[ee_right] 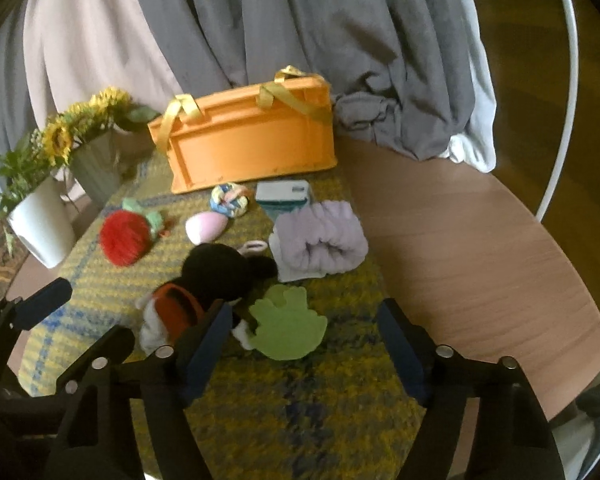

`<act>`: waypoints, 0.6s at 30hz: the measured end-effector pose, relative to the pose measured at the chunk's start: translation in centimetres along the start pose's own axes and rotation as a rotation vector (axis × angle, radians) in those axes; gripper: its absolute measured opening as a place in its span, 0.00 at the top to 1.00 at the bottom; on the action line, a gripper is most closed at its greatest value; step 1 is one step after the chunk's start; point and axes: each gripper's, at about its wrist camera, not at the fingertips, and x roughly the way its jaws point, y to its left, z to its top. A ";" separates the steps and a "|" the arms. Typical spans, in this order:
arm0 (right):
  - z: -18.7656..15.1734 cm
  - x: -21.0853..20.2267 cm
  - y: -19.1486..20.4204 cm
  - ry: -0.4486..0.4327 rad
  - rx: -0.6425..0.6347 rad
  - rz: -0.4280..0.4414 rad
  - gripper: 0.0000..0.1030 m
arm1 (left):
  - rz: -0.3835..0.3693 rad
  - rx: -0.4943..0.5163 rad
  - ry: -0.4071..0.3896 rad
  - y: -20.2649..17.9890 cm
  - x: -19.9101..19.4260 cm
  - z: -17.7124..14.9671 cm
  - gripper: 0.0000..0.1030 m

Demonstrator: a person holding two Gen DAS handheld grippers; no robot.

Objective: Organize soft objects
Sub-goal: 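Grasp the black-red plush doll with the left tool while the right tool grasps the green frog sponge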

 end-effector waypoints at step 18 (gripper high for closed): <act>-0.3 5.1 0.4 0.066 -0.089 0.101 0.47 | -0.077 0.050 0.022 -1.3 5.4 -0.7 0.52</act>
